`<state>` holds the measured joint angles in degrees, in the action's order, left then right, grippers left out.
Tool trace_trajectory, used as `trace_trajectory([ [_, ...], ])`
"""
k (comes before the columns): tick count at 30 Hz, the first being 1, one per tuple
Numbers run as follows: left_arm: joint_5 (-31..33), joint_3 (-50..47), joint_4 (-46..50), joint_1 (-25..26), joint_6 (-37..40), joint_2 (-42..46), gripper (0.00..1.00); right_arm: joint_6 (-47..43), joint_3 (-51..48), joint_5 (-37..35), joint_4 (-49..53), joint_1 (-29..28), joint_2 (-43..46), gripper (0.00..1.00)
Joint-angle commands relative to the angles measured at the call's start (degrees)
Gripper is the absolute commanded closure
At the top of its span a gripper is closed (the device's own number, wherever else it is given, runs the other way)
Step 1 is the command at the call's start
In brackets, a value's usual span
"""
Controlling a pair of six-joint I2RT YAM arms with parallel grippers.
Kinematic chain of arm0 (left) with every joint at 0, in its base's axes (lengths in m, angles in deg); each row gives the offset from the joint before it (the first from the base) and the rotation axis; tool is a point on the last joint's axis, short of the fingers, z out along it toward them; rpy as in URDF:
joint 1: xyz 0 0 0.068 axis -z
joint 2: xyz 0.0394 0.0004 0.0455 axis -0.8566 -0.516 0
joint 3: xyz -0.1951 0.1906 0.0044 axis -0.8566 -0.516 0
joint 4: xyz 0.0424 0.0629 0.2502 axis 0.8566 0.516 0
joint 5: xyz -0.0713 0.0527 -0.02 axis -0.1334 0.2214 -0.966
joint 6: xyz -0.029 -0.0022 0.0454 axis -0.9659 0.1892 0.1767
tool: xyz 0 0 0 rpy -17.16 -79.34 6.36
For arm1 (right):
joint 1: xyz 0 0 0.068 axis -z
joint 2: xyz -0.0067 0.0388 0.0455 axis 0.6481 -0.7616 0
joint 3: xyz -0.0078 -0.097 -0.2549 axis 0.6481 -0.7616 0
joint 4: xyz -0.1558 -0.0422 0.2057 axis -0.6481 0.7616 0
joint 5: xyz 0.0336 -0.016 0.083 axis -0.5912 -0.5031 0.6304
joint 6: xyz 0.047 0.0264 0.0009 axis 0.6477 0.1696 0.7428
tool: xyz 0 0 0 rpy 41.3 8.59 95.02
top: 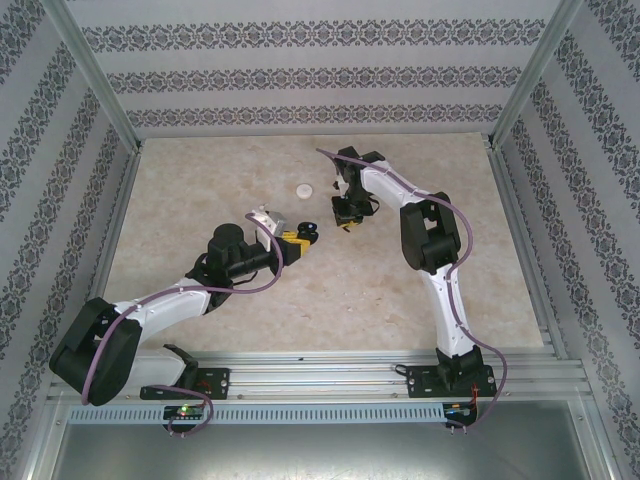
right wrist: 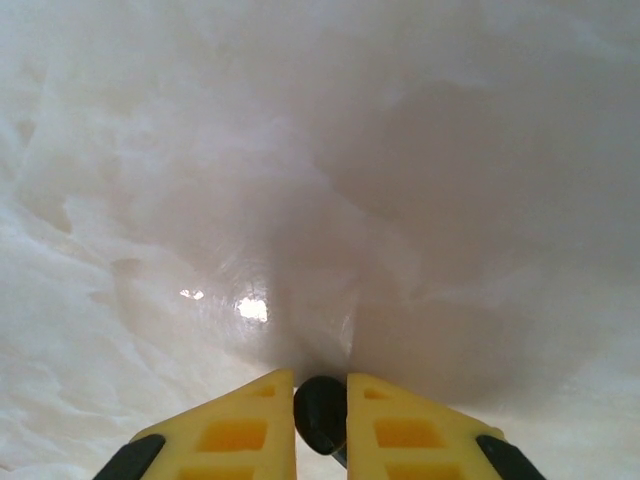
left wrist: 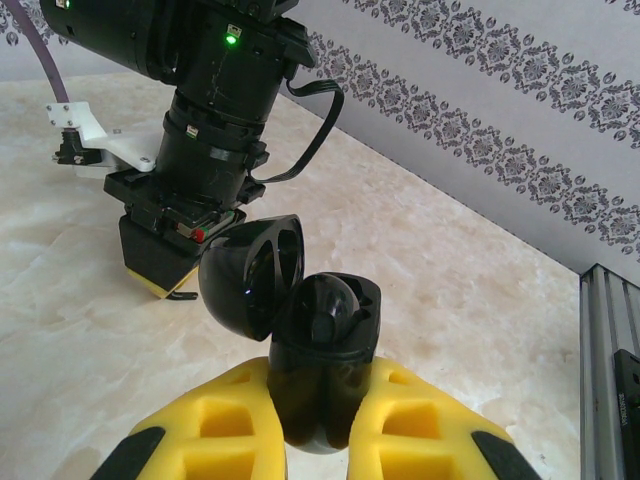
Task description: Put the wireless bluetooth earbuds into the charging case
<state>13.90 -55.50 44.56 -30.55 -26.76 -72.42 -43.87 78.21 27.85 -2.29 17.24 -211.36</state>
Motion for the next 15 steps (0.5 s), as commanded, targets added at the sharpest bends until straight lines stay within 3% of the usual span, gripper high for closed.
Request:
trace_trajectory([
  [1, -1.1, -0.2, -2.5, -0.7, -0.9, 1.5, 1.0, -0.3, 0.7, -0.3, 1.5, -0.8, 0.3, 0.87],
  [7, -1.3, 0.2, -2.0, -0.7, -1.0, 2.5, 1.0, 1.0, -2.8, 0.4, -1.1, -0.8, 4.6, 0.88],
  [15, -2.8, 2.0, -1.5, -0.7, -2.9, 4.0, 1.0, 6.2, -13.9, 2.3, -9.5, -0.9, 19.1, 0.88],
])
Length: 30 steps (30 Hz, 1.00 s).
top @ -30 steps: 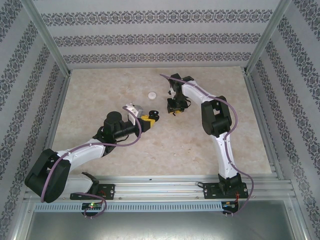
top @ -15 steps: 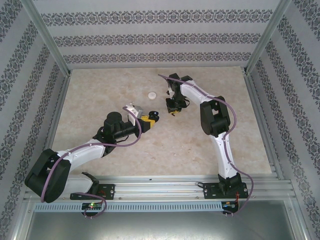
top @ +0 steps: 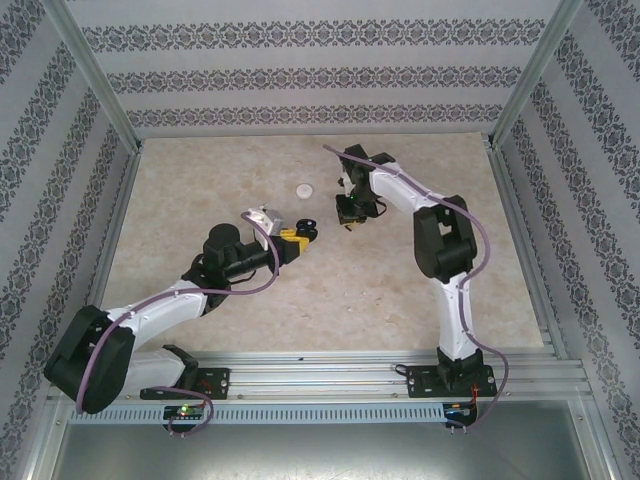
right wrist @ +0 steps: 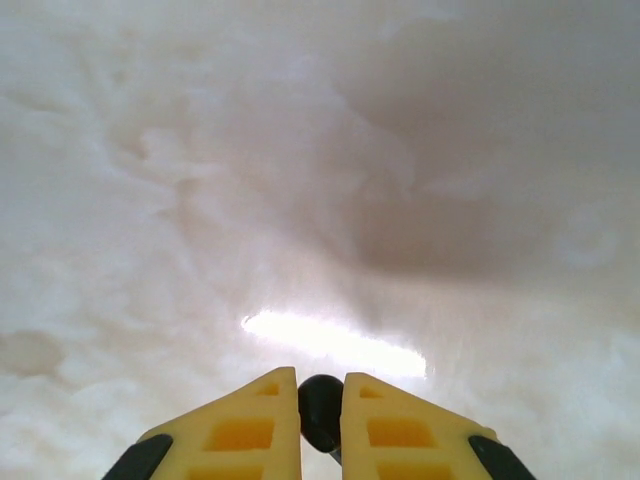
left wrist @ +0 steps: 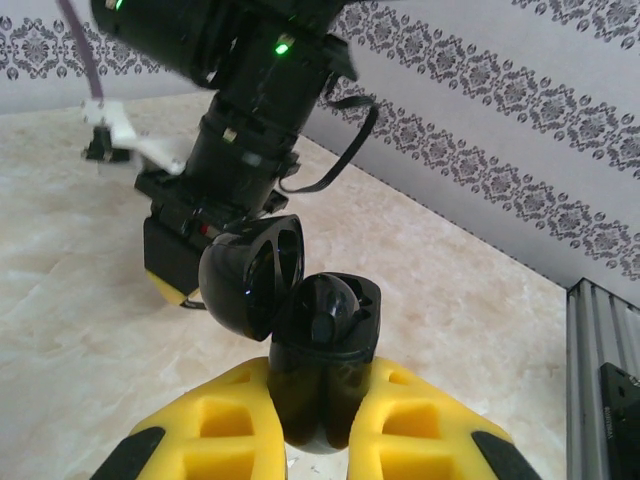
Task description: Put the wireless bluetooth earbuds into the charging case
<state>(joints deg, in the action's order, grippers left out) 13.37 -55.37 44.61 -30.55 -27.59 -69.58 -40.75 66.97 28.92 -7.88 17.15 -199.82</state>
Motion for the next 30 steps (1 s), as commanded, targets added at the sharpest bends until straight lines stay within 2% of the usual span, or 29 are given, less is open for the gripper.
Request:
trace_trajectory([
  [1, -2.5, 2.2, -1.7, -0.7, -2.4, 1.1, 1.0, 3.6, -3.9, 1.2, -4.9, -1.0, 9.5, 0.88],
  [8, -4.7, 5.7, -1.7, -0.4, -4.4, 0.1, 1.0, 7.1, -14.3, 0.3, -11.5, -2.7, 26.0, 0.88],
  [14, -5.0, 9.2, -1.2, 2.2, -5.0, -1.1, 1.0, 9.4, -21.5, -2.2, -14.9, -5.1, 39.0, 0.88],
  [20, -2.4, 9.9, -2.7, 5.5, -6.4, -0.6, 1.0, 12.4, -27.6, -4.2, -20.0, -7.3, 52.5, 0.87],
  [23, 0.2, 9.9, -1.8, 8.0, -4.7, 0.5, 1.0, 13.7, -30.8, -4.5, -23.8, -8.8, 58.4, 0.87],
  [30, 4.3, 10.5, -1.5, 12.2, -3.7, 0.6, 1.0, 17.9, -36.7, -2.9, -33.6, -12.6, 66.8, 0.87],
])
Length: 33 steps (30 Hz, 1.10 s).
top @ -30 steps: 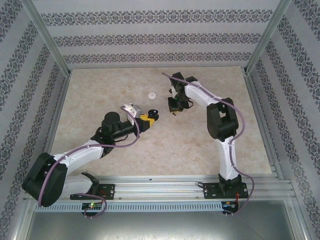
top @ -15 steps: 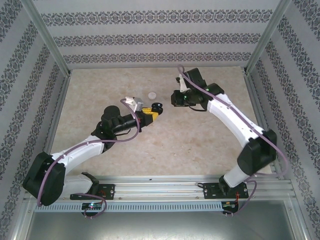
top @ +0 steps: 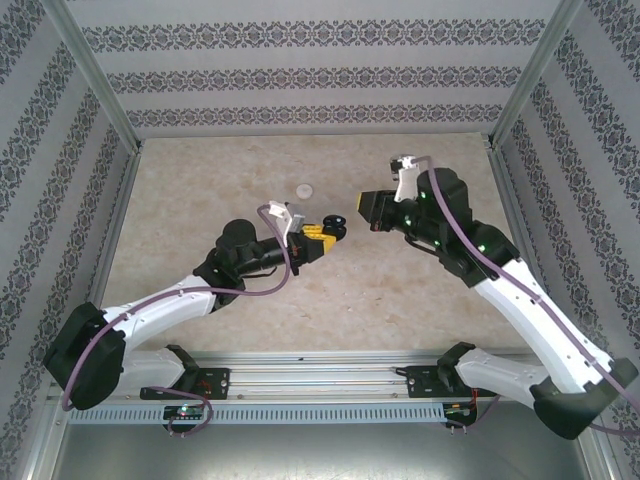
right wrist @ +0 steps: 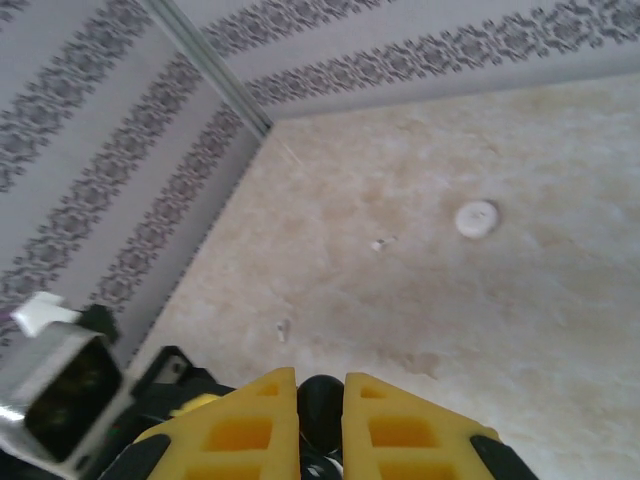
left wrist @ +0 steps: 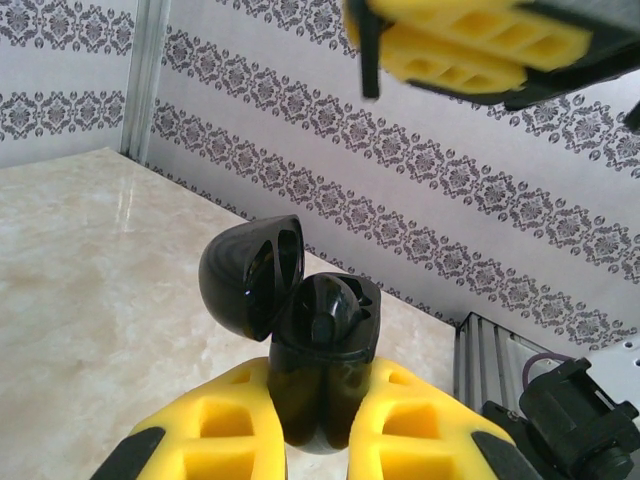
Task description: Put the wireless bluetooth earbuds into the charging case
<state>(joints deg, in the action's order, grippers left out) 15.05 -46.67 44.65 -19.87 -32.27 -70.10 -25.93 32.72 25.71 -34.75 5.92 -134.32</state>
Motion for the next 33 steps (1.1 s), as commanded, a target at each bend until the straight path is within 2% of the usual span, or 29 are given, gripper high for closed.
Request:
trace_trajectory([
  [1, 3.0, 1.9, -1.9, 2.0, 1.0, 1.1, 1.0, 3.8, -3.2, 0.6, -8.2, -2.1, 1.9, 0.87],
  [9, 7.2, 2.6, -2.4, 3.7, 0.7, 2.4, 1.0, 9.7, -8.0, 1.5, -16.1, -4.5, 4.1, 0.87],
  [24, 11.4, 1.5, -1.3, 3.9, 1.7, 5.2, 1.0, 15.3, -11.6, -1.4, -20.0, -8.3, 3.3, 0.87],
  [33, 11.7, 1.7, -1.3, 3.9, 1.9, 5.3, 1.0, 16.0, -12.3, -2.8, -21.1, -8.8, 3.0, 0.87],
])
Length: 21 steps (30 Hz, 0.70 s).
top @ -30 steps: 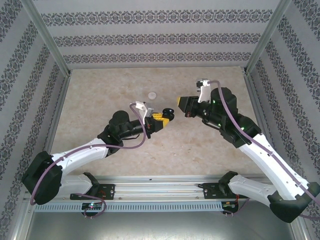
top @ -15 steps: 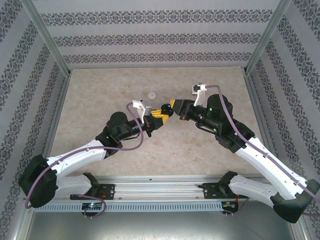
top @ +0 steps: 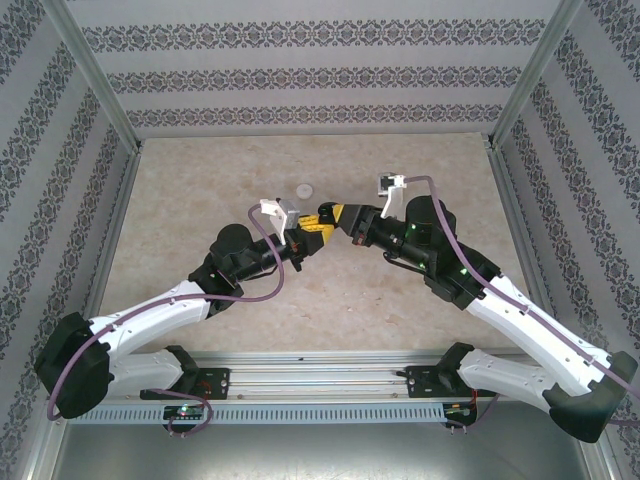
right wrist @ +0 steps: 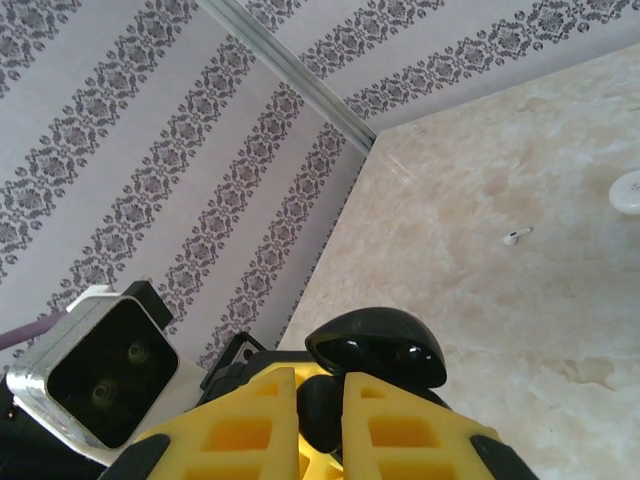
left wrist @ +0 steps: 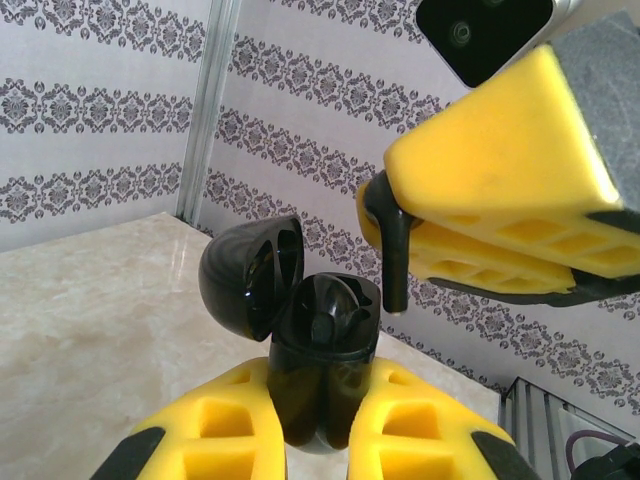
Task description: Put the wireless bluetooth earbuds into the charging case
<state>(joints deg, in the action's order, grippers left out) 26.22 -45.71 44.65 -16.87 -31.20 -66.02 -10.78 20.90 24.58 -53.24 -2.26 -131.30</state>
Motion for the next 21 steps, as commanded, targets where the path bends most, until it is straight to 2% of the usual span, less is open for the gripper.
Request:
trace_trajectory([
  [1, 0.6, 0.8, -1.3, 0.9, 0.9, 1.2, 1.0, 1.1, -0.4, -1.8, -2.8, -0.7, -0.1, 0.87],
  [21, 1.1, 0.9, -1.9, 1.0, 1.0, 0.6, 1.0, 1.9, -1.2, -5.3, -4.7, -2.5, -2.0, 0.88],
])
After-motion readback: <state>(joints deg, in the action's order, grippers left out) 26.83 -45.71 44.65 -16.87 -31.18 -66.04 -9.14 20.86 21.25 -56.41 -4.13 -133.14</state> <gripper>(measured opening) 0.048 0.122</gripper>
